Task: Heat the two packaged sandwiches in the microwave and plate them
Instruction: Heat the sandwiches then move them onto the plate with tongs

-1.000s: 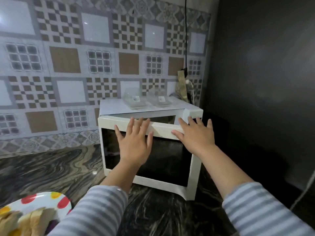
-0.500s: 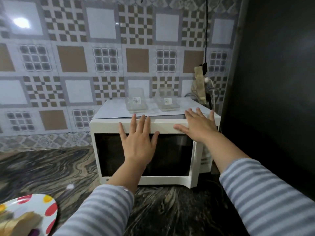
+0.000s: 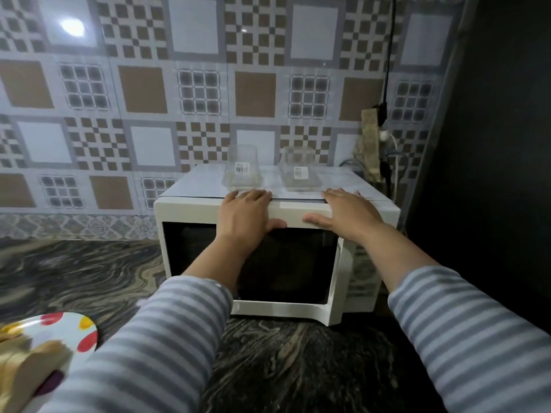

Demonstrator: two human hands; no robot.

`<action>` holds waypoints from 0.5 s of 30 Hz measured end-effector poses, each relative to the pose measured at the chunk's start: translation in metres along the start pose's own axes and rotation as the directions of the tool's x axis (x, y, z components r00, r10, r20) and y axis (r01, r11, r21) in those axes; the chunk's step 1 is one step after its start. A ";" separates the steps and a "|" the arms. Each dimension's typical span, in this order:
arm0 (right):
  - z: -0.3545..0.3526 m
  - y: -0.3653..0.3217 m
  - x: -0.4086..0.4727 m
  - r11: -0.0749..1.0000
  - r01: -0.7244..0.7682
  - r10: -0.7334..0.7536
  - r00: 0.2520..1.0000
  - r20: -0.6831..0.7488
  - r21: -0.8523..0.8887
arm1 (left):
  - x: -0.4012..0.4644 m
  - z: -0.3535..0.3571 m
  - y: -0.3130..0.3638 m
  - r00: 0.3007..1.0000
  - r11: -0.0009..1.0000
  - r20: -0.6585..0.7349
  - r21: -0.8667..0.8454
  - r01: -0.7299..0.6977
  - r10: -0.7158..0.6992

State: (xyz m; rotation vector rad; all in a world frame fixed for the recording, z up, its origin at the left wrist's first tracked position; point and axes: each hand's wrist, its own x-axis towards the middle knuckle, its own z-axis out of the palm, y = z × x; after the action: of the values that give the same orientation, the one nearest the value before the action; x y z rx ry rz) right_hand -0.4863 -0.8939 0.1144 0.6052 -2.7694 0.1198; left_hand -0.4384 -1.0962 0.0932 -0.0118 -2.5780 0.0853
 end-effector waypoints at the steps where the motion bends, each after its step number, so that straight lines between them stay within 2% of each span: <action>1: 0.002 0.001 0.000 1.000 0.009 -0.009 1.000 -0.030 0.015 | 0.000 0.001 0.001 1.000 1.000 -0.010 0.001 0.014 -0.014; 9: 0.015 0.003 0.006 1.000 -0.006 0.010 0.975 -0.223 0.020 | 0.000 0.000 0.008 0.996 0.996 -0.045 0.050 0.074 -0.072; 15: 0.019 0.004 0.008 1.000 -0.009 0.009 0.966 -0.257 0.001 | 0.000 0.002 0.009 0.994 0.994 -0.045 0.037 0.101 -0.100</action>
State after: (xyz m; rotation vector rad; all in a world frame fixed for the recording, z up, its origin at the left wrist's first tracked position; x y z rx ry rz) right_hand -0.5001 -0.8959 0.0989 0.5357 -2.5215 0.1858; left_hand -0.4397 -1.0875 0.0916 0.1294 -2.5284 0.0967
